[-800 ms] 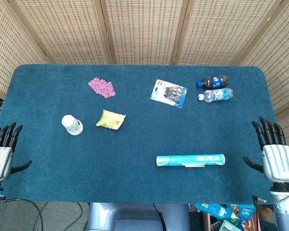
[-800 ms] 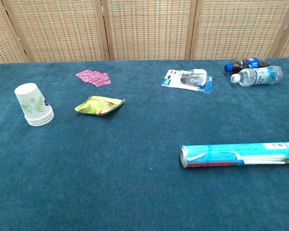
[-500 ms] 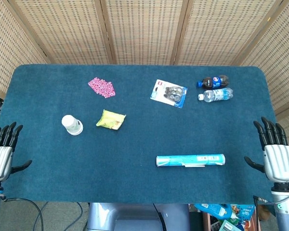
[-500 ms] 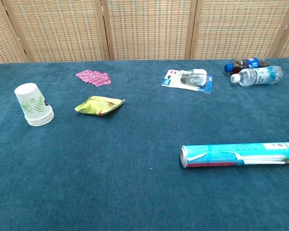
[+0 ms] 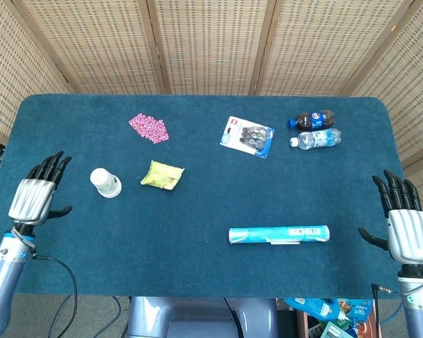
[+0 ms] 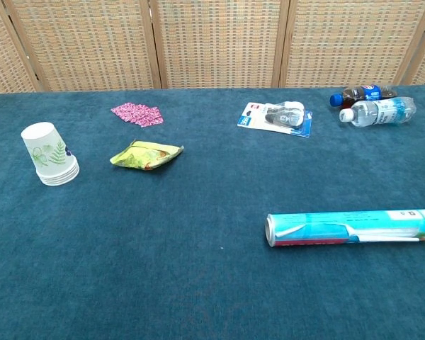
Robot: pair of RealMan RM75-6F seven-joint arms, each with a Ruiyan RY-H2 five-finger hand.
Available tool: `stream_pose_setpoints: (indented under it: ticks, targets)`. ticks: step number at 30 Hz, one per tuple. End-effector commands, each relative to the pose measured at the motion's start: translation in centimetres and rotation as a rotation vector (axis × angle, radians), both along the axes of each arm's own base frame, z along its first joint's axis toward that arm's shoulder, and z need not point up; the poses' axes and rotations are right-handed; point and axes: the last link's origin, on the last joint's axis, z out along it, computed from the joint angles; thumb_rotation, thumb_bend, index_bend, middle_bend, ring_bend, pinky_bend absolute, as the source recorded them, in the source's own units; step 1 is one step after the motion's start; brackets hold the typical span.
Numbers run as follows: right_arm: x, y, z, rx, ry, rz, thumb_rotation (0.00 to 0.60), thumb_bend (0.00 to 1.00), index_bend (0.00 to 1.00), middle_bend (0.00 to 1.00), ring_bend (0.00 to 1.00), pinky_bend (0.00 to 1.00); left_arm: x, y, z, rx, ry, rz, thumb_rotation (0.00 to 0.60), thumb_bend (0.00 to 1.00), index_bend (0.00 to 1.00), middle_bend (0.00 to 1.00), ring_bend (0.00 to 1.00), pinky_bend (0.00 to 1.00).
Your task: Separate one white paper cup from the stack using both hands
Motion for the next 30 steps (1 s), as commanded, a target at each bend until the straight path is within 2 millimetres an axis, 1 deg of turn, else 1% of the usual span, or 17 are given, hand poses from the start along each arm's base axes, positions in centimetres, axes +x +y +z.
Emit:
stream_pose_setpoints:
  ticks: [1,4,6,12,21,27,30]
  targets:
    - [-0.4,-0.2,0.0,0.006,0.000,-0.017,0.600,0.00,0.00,0.00,0.00,0.00,0.7,4.5,-2.1,-0.071,-0.023,-0.023,0.600,0.01,0.01,0.09,0.16,0.26]
    - [-0.7,-0.4,-0.1,0.010,0.001,-0.035,0.600,0.00,0.00,0.00,0.00,0.00,0.5,6.2,-3.2,-0.089,0.000,-0.020,0.600,0.01,0.05,0.13,0.18,0.28]
    - [-0.9,-0.6,-0.1,0.010,0.002,-0.044,0.600,0.00,0.00,0.00,0.00,0.00,0.4,6.9,-3.8,-0.100,0.012,-0.012,0.600,0.01,0.09,0.16,0.20,0.30]
    - [-1.3,-0.9,-0.1,0.013,0.007,-0.066,0.600,0.00,0.00,0.00,0.00,0.00,0.1,8.6,-5.4,-0.117,0.029,-0.001,0.600,0.01,0.17,0.21,0.25,0.34]
    - [-1.5,-1.1,-0.2,0.016,0.013,-0.083,0.600,0.00,0.00,0.00,0.00,0.00,-0.1,9.4,-7.4,-0.156,0.030,-0.005,0.600,0.01,0.26,0.29,0.32,0.39]
    - [-1.6,-1.1,-0.3,0.018,0.012,-0.085,0.600,0.00,0.00,0.00,0.00,0.00,-0.2,9.6,-7.8,-0.158,0.031,-0.013,0.600,0.01,0.38,0.39,0.41,0.45]
    - [-1.6,-1.1,-0.3,0.015,0.009,-0.085,0.600,0.00,0.00,0.00,0.00,0.00,-0.3,9.7,-7.8,-0.146,0.039,-0.016,0.600,0.02,0.42,0.43,0.44,0.47]
